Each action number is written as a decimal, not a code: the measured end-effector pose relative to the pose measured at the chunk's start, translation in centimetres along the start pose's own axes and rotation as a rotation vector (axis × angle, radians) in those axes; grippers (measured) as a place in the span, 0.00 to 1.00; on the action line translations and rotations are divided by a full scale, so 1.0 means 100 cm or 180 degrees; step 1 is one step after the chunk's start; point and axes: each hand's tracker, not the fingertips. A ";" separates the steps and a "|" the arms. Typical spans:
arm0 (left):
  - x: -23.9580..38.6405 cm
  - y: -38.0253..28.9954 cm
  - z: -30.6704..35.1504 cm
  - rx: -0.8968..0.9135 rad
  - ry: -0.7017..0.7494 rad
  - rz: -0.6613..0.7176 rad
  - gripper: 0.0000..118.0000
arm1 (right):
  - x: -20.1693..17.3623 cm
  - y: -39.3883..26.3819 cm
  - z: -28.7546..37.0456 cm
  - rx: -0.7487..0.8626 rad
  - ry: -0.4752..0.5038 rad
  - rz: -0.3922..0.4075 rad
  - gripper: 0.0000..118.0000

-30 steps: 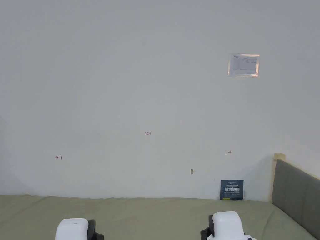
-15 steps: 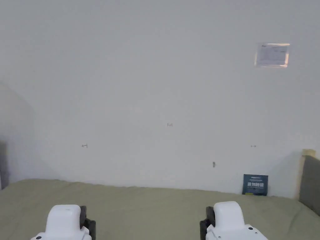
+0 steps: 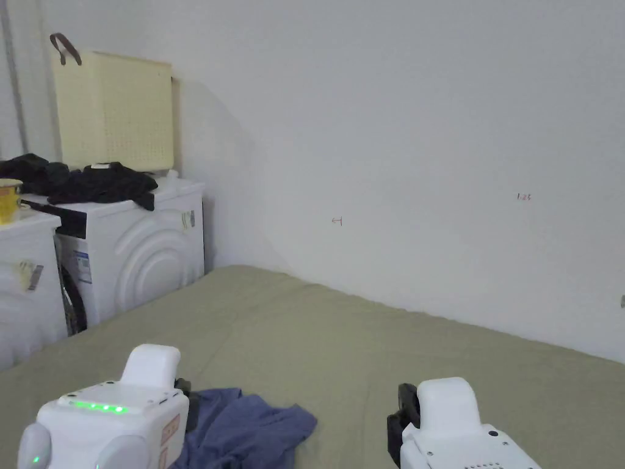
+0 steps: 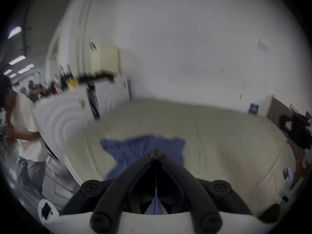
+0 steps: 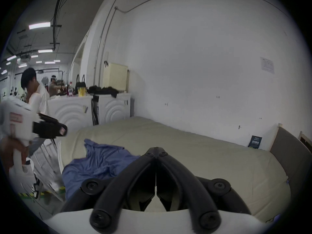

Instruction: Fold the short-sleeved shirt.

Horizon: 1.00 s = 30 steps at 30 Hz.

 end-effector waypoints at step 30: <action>-0.010 -0.066 -0.329 -0.1751 -0.0099 -0.0423 0.05 | 0.029 -0.085 -0.125 -0.0907 0.0077 -0.0051 0.01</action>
